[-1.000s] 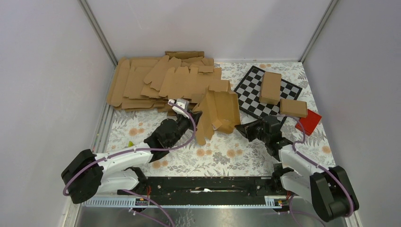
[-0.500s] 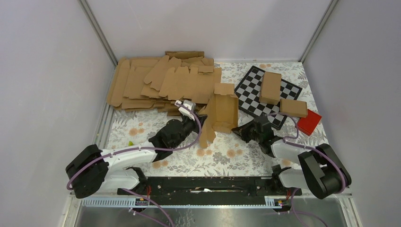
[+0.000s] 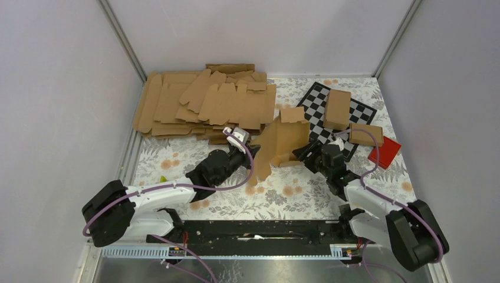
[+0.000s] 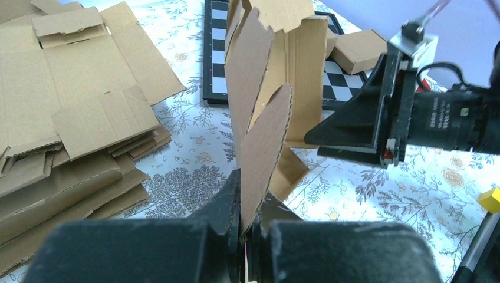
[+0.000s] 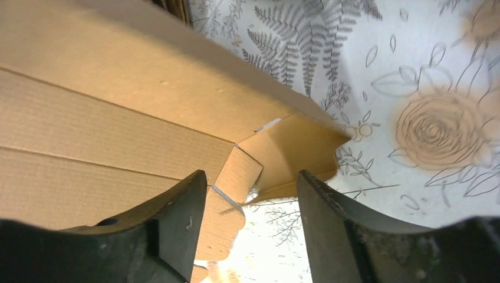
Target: Fold the paper box
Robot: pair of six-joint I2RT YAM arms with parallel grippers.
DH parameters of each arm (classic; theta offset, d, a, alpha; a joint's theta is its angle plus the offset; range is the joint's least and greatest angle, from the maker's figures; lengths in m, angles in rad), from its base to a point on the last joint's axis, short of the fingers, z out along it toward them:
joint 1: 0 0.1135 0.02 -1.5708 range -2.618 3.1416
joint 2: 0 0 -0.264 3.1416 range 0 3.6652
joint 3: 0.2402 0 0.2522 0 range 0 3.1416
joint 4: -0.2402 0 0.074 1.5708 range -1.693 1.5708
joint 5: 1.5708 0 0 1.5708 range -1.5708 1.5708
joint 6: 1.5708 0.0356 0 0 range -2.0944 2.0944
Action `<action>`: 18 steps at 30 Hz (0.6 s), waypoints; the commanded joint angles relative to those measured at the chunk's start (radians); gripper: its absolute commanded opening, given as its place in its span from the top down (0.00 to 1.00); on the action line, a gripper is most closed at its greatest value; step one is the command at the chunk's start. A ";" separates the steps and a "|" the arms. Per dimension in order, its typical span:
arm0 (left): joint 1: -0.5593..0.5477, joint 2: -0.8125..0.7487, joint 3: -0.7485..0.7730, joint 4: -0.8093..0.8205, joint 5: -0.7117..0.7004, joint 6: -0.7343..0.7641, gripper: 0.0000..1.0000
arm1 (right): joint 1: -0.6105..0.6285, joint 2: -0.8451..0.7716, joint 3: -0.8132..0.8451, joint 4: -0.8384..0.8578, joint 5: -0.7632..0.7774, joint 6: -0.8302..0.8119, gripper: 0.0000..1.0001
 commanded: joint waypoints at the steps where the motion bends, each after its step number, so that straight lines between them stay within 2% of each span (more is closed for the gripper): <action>1: -0.009 -0.017 0.032 -0.006 0.031 0.045 1.00 | 0.009 -0.092 0.069 -0.109 0.081 -0.310 0.29; 4: -0.011 -0.018 0.039 -0.019 0.028 0.047 1.00 | 0.008 -0.135 0.101 -0.178 0.097 -0.425 0.17; 7: -0.011 -0.019 0.040 -0.024 0.025 0.051 1.00 | 0.008 -0.170 0.132 -0.238 0.097 -0.521 0.12; 13: -0.011 -0.025 0.040 -0.030 0.014 0.070 1.00 | -0.027 -0.182 0.161 -0.277 0.113 -0.617 0.07; 18: -0.011 -0.028 0.040 -0.031 0.012 0.072 1.00 | -0.088 -0.075 0.164 -0.170 -0.028 -0.618 0.07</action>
